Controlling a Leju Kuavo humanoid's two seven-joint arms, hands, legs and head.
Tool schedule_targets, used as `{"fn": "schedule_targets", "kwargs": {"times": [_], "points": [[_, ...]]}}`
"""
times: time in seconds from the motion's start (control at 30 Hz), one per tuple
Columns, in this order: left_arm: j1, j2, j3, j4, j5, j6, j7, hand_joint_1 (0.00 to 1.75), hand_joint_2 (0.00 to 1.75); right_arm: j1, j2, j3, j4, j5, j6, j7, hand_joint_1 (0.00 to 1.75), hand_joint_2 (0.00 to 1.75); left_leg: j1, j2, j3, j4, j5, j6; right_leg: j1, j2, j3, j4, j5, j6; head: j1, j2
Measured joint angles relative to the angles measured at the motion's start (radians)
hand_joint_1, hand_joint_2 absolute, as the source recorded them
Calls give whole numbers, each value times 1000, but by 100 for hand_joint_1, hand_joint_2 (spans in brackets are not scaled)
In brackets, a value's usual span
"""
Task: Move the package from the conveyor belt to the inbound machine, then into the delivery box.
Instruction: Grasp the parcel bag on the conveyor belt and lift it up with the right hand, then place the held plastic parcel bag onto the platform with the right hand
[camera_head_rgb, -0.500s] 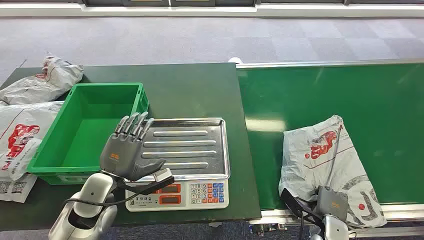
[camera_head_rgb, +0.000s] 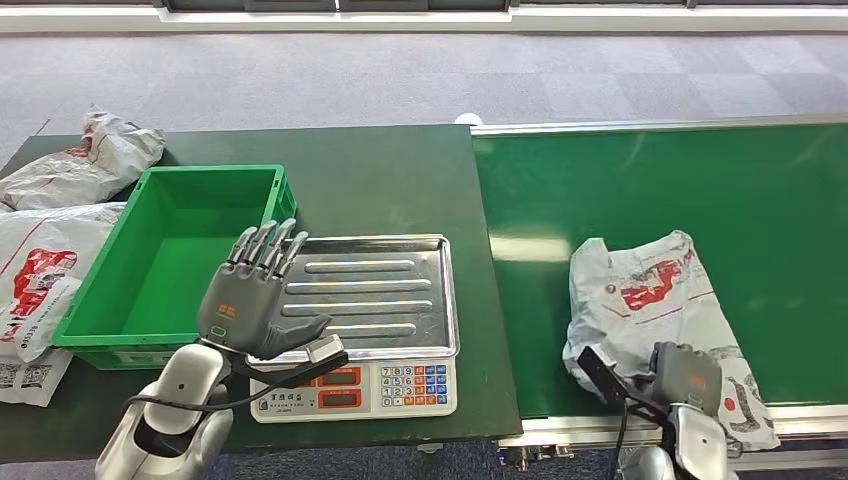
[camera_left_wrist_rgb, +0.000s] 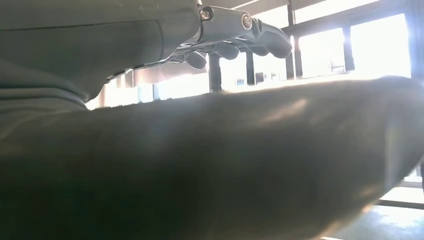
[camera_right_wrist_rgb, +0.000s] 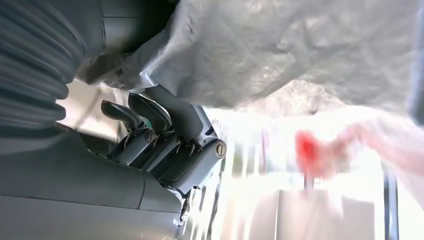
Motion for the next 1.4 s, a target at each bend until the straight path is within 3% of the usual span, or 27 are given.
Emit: {"fn": "schedule_targets", "kwargs": {"times": [0.13, 0.37, 0.5, 0.63, 0.8, 0.83, 0.97, 1.03, 1.2, 1.37, 1.4], "points": [[-16, 4, 0, 10, 35, 19, -16, 0, 0, -118, -80, 69, -76, 13, 63, 4, 175, 175, -1, 2, -4, 0, 2, 1, -2, 2, -4, 1, 4, 1, 0, 0], [-15, 5, 0, 19, 58, 44, -13, 0, 0, -530, -180, 304, -27, 31, 172, 10, 175, 175, -4, 6, -7, 1, 13, 0, -4, 7, -18, 2, 14, 0, 0, 0], [7, -2, 0, 11, 57, 53, -8, 0, 0, -680, -181, 427, 23, 10, 200, 12, 175, 175, -3, 3, -9, 0, 15, -1, -3, 4, -19, 3, 14, -1, 0, 0], [9, -16, 0, 11, 52, 61, -11, 0, 0, -805, -147, 548, 76, -27, 227, 6, 175, 175, -3, 2, -10, 0, 16, -2, -3, 4, -20, 3, 15, -2, 0, 0], [3, -21, 0, 14, 52, 64, -14, 0, 0, -859, -119, 599, 107, -59, 232, -4, 175, 175, -2, 2, -11, 0, 17, -3, -3, 4, -20, 3, 16, -2, 0, 0], [-2, -21, 0, 17, 55, 66, -15, 0, 0, -877, -98, 621, 125, -77, 232, -14, 175, 175, -2, 3, -11, 0, 17, -3, -3, 4, -21, 3, 16, -2, 0, 0], [-38, -24, 5, 38, 67, 95, 13, 0, 0, -937, 100, 812, 250, -176, 202, -69, 175, 175, 0, 4, -12, 0, 20, -6, 0, 5, -24, 5, 18, -5, 0, 0], [-48, -26, 15, 44, 60, 101, 28, 0, 0, -934, 162, 871, 279, -195, 187, -75, 175, 175, 1, 3, -13, 0, 21, -7, 1, 5, -26, 5, 19, -6, 0, 0], [-51, -26, 58, 52, 54, 116, 51, 0, 0, -923, 277, 973, 313, -253, 190, -111, 175, 175, 3, 3, -16, 0, 21, -9, 2, 4, -28, 5, 19, -7, 0, 0], [-13, -16, 120, 33, 64, 147, 55, 0, 0, -904, 327, 1050, 322, -335, 254, -92, 175, 175, 3, 2, -17, 0, 21, -9, 2, 4, -28, 5, 19, -8, 0, 0], [-3, -15, 133, 25, 66, 157, 55, 0, 0, -900, 330, 1067, 329, -348, 271, -79, 135, 175, 2, 2, -17, 0, 21, -9, 2, 4, -29, 5, 19, -8, 0, 0]]}}
